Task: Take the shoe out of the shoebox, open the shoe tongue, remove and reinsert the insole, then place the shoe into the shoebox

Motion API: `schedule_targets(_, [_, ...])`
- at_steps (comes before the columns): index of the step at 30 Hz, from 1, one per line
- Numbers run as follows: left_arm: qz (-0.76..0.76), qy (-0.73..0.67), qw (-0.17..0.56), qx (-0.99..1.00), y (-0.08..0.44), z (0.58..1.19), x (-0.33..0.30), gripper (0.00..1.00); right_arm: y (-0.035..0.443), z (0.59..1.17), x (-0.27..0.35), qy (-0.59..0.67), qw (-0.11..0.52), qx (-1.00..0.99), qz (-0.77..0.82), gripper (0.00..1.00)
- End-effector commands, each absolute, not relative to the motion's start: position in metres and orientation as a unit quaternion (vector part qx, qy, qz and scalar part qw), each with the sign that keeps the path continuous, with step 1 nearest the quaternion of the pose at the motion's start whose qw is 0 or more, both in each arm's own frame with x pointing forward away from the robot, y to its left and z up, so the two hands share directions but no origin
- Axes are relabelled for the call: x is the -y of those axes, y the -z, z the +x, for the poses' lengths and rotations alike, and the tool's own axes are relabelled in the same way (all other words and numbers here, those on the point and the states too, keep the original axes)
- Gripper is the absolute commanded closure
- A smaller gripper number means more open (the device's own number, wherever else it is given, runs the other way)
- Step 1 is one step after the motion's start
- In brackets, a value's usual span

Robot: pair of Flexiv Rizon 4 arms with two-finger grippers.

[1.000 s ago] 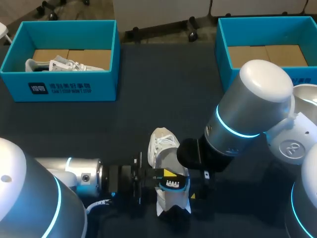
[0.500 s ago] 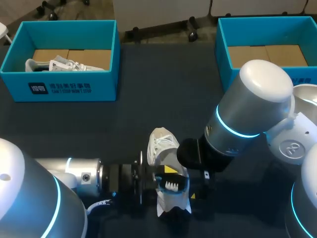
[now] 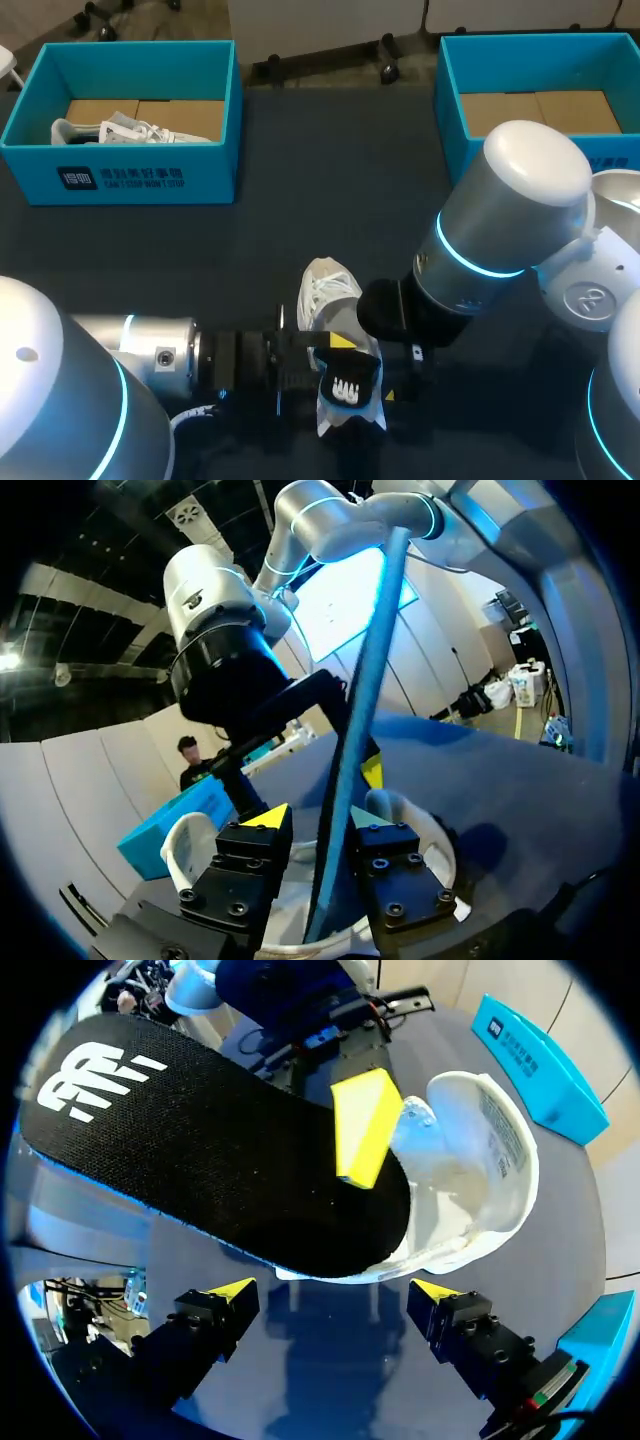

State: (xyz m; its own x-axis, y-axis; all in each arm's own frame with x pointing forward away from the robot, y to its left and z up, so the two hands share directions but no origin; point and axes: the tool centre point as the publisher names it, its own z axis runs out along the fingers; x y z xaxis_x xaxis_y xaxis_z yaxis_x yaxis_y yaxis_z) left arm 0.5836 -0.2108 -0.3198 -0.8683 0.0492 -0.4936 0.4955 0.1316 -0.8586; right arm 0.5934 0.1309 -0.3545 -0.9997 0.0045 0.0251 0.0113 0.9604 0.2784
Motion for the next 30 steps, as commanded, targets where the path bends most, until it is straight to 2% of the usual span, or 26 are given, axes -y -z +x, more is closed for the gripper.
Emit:
schedule_targets(1, [0.186, 0.616, 0.177, -0.745, 0.31, 0.575, 0.21, 0.67, 0.356, 0.593, -0.132, 0.14, 0.011, 0.99, -0.004, 0.0])
schedule_targets(6, [0.188, 0.593, 0.175, -0.763, 0.312, 0.575, 0.215, 0.73, 0.356, 0.593, -0.132, 0.14, 0.011, 0.99, -0.004, 0.0])
schedule_targets(7, [0.189, 0.593, 0.175, -0.763, 0.313, 0.575, 0.216, 0.78, 0.356, 0.593, -0.132, 0.14, 0.011, 0.99, -0.004, 0.0])
schedule_targets(8, [0.192, 0.588, 0.176, -0.766, 0.315, 0.575, 0.217, 0.93, 0.356, 0.593, -0.132, 0.14, 0.011, 0.99, -0.004, 0.0])
schedule_targets(9, [0.192, 0.588, 0.175, -0.766, 0.316, 0.576, 0.217, 1.0, 0.356, 0.593, -0.132, 0.14, 0.011, 0.99, -0.004, 0.0])
schedule_targets(30, [0.241, 0.546, 0.234, -0.767, 0.35, 0.602, 0.219, 1.0, 0.356, 0.593, -0.132, 0.14, 0.011, 0.99, -0.004, 0.0])
